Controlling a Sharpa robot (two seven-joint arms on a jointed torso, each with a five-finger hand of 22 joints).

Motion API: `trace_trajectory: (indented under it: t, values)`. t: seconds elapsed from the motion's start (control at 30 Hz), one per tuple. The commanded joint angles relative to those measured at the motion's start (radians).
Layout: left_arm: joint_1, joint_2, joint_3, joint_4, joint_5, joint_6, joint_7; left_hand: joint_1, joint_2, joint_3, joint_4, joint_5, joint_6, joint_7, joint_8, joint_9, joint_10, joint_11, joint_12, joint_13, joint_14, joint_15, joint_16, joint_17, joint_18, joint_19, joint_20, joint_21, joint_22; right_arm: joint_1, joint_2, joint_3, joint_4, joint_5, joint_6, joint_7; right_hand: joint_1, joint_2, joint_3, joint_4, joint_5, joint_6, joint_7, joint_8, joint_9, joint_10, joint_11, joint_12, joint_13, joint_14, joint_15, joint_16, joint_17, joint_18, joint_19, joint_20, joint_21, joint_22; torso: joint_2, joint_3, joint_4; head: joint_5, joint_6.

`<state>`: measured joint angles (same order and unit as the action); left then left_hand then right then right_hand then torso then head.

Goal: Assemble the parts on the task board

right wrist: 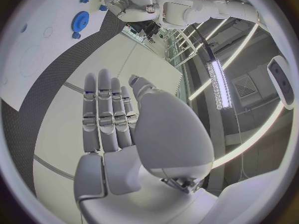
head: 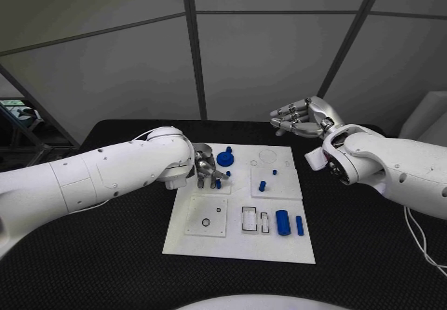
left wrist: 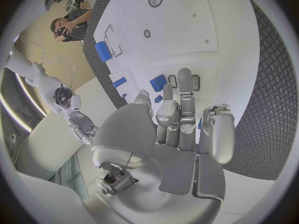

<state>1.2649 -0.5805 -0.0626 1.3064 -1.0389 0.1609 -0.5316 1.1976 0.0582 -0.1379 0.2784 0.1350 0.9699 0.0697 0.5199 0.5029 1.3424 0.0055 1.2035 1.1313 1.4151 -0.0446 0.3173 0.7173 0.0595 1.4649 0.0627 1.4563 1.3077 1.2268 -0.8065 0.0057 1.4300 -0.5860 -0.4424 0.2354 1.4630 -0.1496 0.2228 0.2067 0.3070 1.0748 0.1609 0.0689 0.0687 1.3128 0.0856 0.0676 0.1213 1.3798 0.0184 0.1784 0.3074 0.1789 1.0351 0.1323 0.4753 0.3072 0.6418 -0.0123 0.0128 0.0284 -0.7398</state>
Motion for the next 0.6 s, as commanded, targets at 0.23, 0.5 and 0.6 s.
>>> trace_trajectory:
  t: [0.23, 0.5, 0.6]
  values:
    - [0.002, 0.006, 0.0, -0.002, -0.015, 0.033, -0.009, 0.024, 0.006, 0.005, -0.01, 0.001, -0.014, -0.001, 0.012, 0.014, -0.004, -0.004, -0.003, -0.002, 0.006, -0.004, -0.009, 0.005, -0.021, 0.036, -0.005, 0.008, 0.078, 0.002, 0.007, 0.001, -0.004, -0.007, -0.002, 0.004, -0.005, 0.005, 0.002, -0.005, 0.006, -0.001, 0.002, -0.002, -0.001, -0.004, 0.001, -0.005, -0.001, 0.002, 0.008, -0.005, -0.001, 0.003, -0.001, 0.007, -0.004, -0.002, 0.0, 0.0013, 0.0002, 0.006, -0.002]
    - [0.002, 0.009, 0.0, -0.007, -0.016, 0.059, -0.011, 0.032, 0.008, 0.007, -0.014, 0.001, -0.016, -0.001, 0.015, 0.021, -0.004, -0.005, -0.003, -0.003, 0.007, -0.004, -0.011, 0.007, -0.022, 0.037, -0.006, 0.009, 0.08, 0.002, 0.011, 0.001, -0.008, -0.008, 0.0, 0.004, -0.005, 0.005, 0.003, -0.006, 0.009, -0.001, 0.003, -0.002, -0.001, -0.004, 0.001, -0.005, -0.002, 0.002, 0.008, -0.007, -0.001, 0.003, -0.001, 0.007, -0.005, -0.002, 0.001, 0.0006, -0.0013, 0.005, -0.002]
    - [0.002, 0.01, 0.0, -0.008, -0.016, 0.063, -0.011, 0.037, 0.01, 0.008, -0.017, 0.001, -0.018, -0.001, 0.017, 0.025, -0.005, -0.005, -0.006, -0.006, 0.007, -0.004, -0.012, 0.009, -0.022, 0.037, -0.006, 0.009, 0.08, 0.002, 0.012, 0.001, -0.009, -0.009, -0.002, 0.004, -0.003, 0.004, 0.003, -0.008, 0.011, -0.001, 0.003, -0.002, -0.001, -0.005, 0.001, -0.005, -0.003, 0.002, 0.008, -0.009, -0.002, 0.003, -0.001, 0.007, -0.006, -0.003, 0.001, 0.0003, -0.0004, 0.004, -0.002]
